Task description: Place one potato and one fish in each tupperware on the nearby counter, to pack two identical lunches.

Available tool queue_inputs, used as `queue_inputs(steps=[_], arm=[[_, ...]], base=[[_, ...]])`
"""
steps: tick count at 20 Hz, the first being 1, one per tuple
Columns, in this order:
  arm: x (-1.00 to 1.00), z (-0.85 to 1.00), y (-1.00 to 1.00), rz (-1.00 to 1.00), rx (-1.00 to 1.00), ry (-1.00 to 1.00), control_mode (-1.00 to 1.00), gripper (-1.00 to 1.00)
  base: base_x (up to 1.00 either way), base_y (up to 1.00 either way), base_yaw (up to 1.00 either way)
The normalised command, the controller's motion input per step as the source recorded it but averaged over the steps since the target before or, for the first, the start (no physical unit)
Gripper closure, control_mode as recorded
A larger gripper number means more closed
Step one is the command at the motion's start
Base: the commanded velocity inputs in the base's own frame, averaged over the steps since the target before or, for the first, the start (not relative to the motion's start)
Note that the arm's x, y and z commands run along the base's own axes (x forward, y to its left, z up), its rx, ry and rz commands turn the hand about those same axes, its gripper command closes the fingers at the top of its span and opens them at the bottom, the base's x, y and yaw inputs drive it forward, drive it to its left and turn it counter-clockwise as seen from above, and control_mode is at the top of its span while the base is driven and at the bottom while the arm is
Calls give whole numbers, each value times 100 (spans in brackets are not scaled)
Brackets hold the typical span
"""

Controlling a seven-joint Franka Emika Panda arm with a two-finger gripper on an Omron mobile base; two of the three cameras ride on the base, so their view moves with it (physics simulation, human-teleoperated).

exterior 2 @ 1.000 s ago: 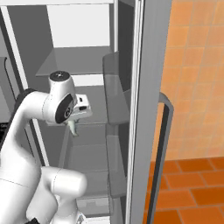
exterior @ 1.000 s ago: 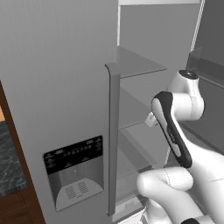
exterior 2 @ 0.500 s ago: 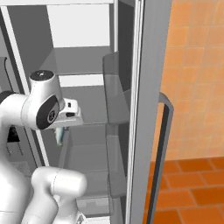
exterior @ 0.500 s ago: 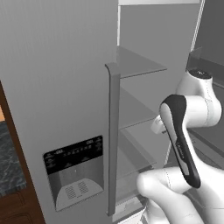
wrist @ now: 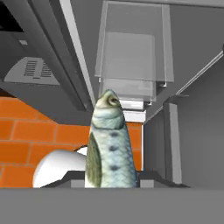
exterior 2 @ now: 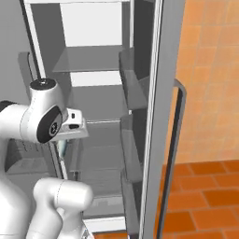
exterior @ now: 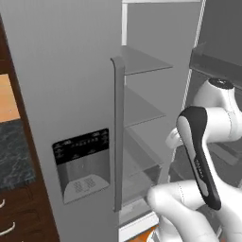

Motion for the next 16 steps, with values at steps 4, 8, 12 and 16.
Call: queue_inputs(steps=[4, 8, 12, 16], arm=[[0, 0, 0, 0, 0, 0, 100, 100], [0, 0, 0, 0, 0, 0, 100, 100], [0, 0, 0, 0, 0, 0, 100, 100], [0, 0, 0, 0, 0, 0, 100, 100]], base=[[-79, 100, 0], [-18, 100, 9], [-8, 100, 15], [-4, 100, 17]])
